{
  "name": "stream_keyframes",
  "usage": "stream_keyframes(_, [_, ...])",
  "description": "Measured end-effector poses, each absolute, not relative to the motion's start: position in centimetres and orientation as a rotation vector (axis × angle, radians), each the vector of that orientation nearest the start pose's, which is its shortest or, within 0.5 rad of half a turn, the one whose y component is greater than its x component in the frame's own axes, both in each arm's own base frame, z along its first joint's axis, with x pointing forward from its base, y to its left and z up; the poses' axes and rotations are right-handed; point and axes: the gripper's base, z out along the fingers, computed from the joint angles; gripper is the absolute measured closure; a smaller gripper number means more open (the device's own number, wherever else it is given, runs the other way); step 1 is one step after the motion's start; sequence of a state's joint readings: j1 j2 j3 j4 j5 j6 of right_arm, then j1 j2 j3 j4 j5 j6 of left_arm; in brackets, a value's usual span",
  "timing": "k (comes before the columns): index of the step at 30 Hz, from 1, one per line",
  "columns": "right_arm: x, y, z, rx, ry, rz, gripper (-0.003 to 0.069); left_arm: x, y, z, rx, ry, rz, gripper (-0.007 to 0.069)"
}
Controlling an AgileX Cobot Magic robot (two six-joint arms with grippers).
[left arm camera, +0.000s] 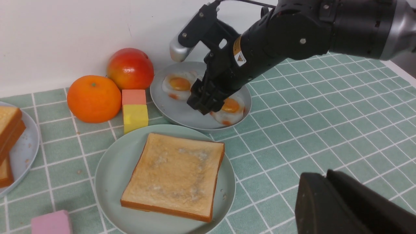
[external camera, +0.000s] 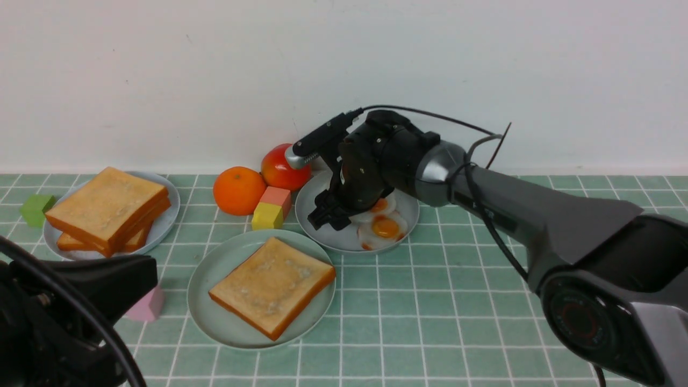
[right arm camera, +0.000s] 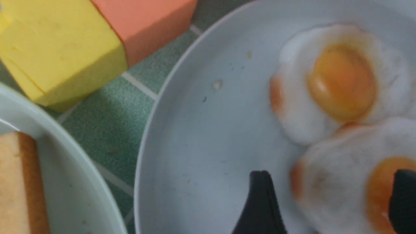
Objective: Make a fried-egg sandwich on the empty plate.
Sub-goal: Use the right arm to grab a fried egg
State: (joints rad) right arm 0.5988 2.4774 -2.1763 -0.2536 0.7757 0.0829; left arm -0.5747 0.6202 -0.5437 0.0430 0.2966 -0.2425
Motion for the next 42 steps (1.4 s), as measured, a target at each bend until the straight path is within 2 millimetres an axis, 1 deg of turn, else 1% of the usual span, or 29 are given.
stream_keyframes(2, [46.2,29.6,15.2,-0.801,2.395,-0.024,0.0153,11.0,-7.0,31.7,0.342,1.859,-0.524,0.0575])
stream_keyframes(7, [46.4,29.6,14.8,-0.798,2.377,-0.046,0.0154,11.0,-7.0,31.7,0.342,1.863,-0.524,0.0575])
stream_keyframes(10, [46.5,29.5,14.8,-0.809,2.363,-0.069,0.0168,11.0,-7.0,31.7,0.342,1.863,-0.524,0.0571])
stream_keyframes(12, [46.6,29.5,14.8,-0.816,2.357,-0.083,0.0196,11.0,-7.0,31.7,0.341,1.866,-0.525,0.0569])
stream_keyframes(14, [46.7,29.4,14.7,-0.824,2.351,-0.099,0.0255,11.0,-7.0,31.7,0.340,1.870,-0.526,0.0568])
stream_keyframes(17, [46.8,29.3,14.5,-0.842,2.341,-0.131,0.0365,11.0,-7.0,31.6,0.340,1.872,-0.526,0.0567])
stream_keyframes(18, [46.8,29.3,14.5,-0.843,2.340,-0.134,0.0380,11.0,-7.0,31.6,0.340,1.872,-0.526,0.0567])
stream_keyframes(19, [46.8,29.3,14.5,-0.850,2.336,-0.142,0.0418,11.0,-7.0,31.6,0.339,1.872,-0.527,0.0567])
stream_keyframes(20, [46.7,29.4,14.5,-0.857,2.332,-0.149,0.0426,11.0,-7.0,31.6,0.339,1.874,-0.527,0.0566])
stream_keyframes(28, [46.7,29.5,14.5,-0.889,2.308,-0.194,0.0428,11.0,-7.0,31.6,0.340,1.881,-0.525,0.0566])
stream_keyframes(30, [46.6,29.6,14.8,-0.893,2.305,-0.202,0.0434,11.0,-7.0,31.6,0.340,1.881,-0.525,0.0566])
stream_keyframes(31, [46.4,29.6,15.3,-0.895,2.304,-0.207,0.0454,11.0,-7.0,31.6,0.340,1.881,-0.525,0.0566])
stream_keyframes(32, [46.2,29.6,15.7,-0.896,2.311,-0.213,0.0491,11.0,-7.0,31.6,0.340,1.881,-0.525,0.0566])
stream_keyframes(33, [45.9,29.5,16.3,-0.891,2.321,-0.217,0.0579,11.0,-7.0,31.6,0.340,1.881,-0.525,0.0566])
stream_keyframes(34, [45.8,29.4,17.0,-0.884,2.323,-0.222,0.0624,11.0,-7.0,31.6,0.340,1.881,-0.525,0.0566])
stream_keyframes(35, [45.7,29.3,17.5,-0.879,2.323,-0.223,0.0647,11.0,-7.0,31.6,0.340,1.881,-0.525,0.0564])
stream_keyframes(37, [45.5,29.1,19.0,-0.865,2.317,-0.224,0.0664,11.0,-7.0,31.6,0.340,1.881,-0.525,0.0564])
stream_keyframes(39, [45.3,28.9,20.1,-0.859,2.313,-0.228,0.0667,11.0,-7.0,31.6,0.340,1.882,-0.525,0.0564])
stream_keyframes(40, [45.2,28.8,20.3,-0.861,2.313,-0.230,0.0667,11.0,-7.0,31.6,0.341,1.882,-0.524,0.0564])
stream_keyframes(41, [45.1,28.7,21.1,-0.862,2.305,-0.230,0.0668,11.0,-7.0,31.6,0.342,1.882,-0.522,0.0564])
stream_keyframes(42, [45.0,28.7,21.2,-0.863,2.309,-0.230,0.0668,11.0,-7.0,31.6,0.342,1.882,-0.522,0.0563])
